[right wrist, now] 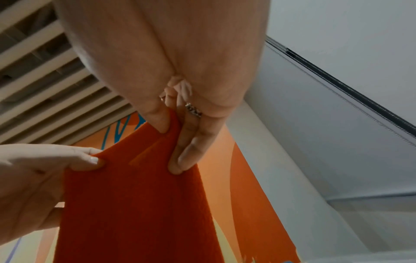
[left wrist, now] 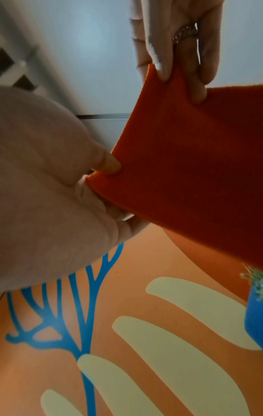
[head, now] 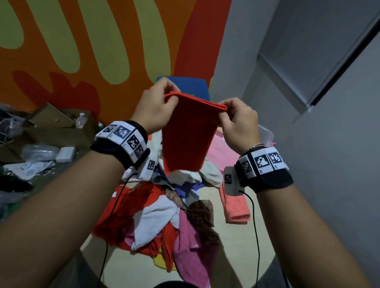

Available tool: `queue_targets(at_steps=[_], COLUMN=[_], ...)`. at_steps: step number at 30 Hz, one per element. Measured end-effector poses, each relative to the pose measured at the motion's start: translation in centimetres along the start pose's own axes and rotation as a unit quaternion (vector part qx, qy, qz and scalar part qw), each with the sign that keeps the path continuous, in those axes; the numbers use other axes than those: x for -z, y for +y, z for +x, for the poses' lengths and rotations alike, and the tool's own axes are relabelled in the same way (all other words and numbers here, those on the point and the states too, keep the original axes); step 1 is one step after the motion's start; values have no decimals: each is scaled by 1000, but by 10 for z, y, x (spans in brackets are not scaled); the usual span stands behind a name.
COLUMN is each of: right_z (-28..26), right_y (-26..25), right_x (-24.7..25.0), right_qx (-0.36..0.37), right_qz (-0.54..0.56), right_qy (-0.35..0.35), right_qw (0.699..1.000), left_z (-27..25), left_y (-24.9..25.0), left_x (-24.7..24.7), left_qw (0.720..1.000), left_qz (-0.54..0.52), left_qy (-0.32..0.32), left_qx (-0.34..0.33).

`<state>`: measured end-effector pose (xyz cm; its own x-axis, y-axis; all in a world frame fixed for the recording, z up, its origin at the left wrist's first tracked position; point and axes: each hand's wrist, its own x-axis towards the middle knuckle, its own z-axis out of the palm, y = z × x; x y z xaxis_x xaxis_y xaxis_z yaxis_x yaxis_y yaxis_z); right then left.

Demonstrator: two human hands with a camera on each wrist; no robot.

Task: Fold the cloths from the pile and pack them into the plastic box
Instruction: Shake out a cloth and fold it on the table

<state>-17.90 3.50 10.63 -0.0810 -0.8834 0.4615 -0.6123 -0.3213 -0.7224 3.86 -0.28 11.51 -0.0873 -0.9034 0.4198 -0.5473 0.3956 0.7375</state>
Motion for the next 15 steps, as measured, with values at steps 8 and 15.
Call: queue_targets(at_steps=[8, 15], right_z=[-43, -128], right_y=[-4, 57], right_x=[15, -36], right_qx=[-11, -130], right_qz=[32, -106], right_qy=[-149, -495], right_qw=[988, 852], left_z=[-40, -112], left_y=[-2, -81], left_x=[14, -38], left_qw=[981, 790], left_qz=[-99, 56], left_qy=[-169, -602], left_qx=[-7, 103])
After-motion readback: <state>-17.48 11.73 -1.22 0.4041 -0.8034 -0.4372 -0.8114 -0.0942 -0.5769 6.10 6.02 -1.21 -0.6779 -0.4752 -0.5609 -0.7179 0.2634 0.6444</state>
